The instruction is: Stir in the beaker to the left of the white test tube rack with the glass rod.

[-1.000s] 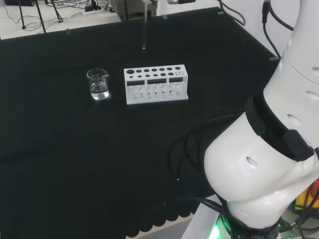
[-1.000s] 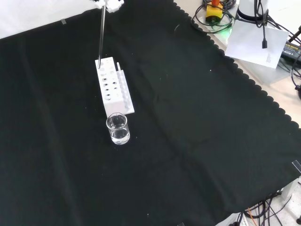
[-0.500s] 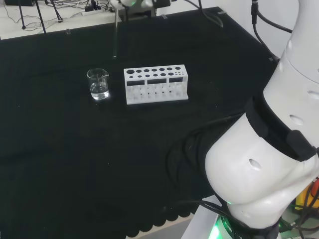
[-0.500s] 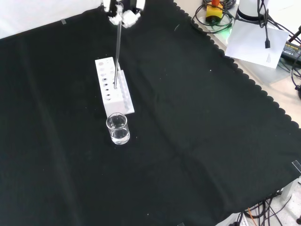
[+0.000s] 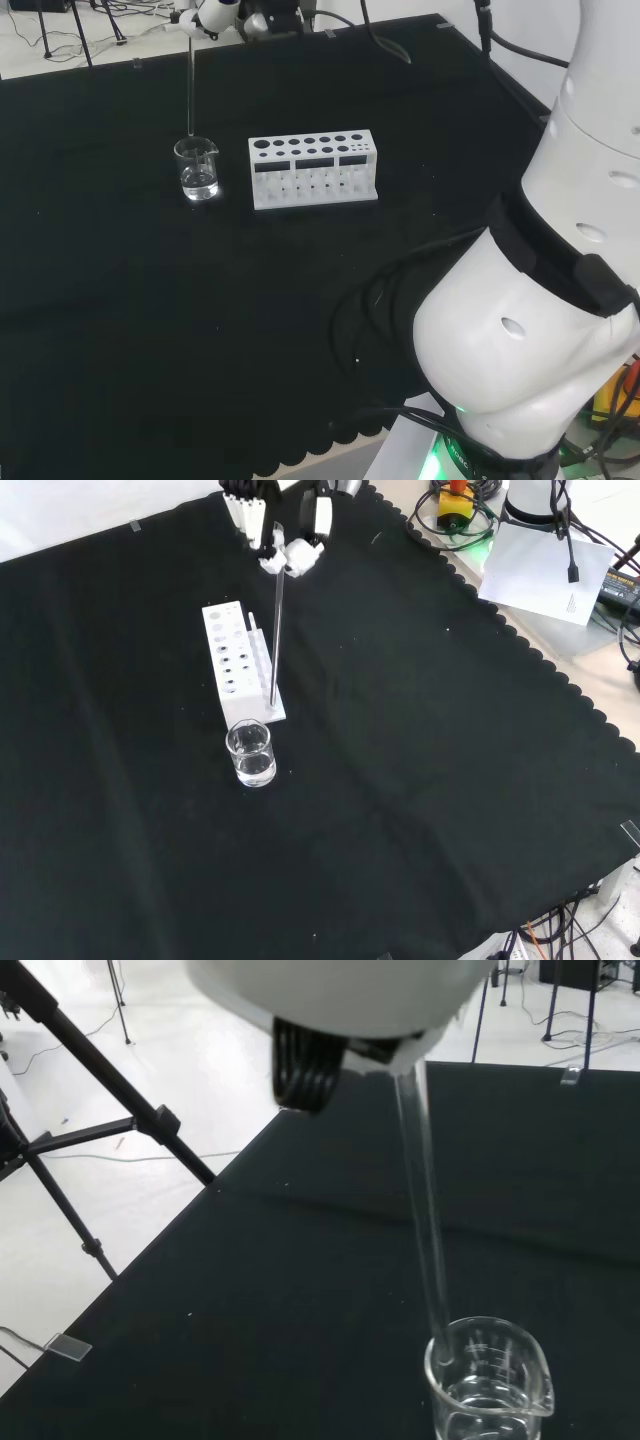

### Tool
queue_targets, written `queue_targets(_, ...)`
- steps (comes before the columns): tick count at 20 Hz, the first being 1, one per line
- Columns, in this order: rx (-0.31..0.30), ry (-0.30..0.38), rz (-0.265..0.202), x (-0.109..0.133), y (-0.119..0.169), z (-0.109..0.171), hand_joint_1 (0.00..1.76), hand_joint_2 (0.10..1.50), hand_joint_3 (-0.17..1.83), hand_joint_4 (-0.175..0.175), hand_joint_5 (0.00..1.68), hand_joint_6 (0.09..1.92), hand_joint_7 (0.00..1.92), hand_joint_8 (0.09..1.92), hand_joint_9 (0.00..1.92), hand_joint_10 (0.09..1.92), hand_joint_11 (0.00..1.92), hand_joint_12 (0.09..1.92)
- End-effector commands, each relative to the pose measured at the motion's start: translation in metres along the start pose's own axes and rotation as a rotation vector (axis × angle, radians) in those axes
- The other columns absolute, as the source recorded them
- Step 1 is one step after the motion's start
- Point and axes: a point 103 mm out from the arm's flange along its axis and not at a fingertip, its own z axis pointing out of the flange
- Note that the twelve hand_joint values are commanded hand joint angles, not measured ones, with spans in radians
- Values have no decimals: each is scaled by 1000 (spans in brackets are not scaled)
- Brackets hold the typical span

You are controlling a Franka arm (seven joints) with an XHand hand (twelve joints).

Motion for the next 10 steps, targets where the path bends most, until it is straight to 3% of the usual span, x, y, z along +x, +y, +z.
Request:
queue_targets(1, 8, 9, -21, 8, 16, 10, 1215, 593, 874, -175, 1178, 931, 1435, 1220, 1722, 930, 1744, 601)
queue_targets(10, 28, 29, -23, -3, 36, 30, 1215, 593, 874, -175, 1178, 931, 1435, 1220, 1722, 930, 1745, 599)
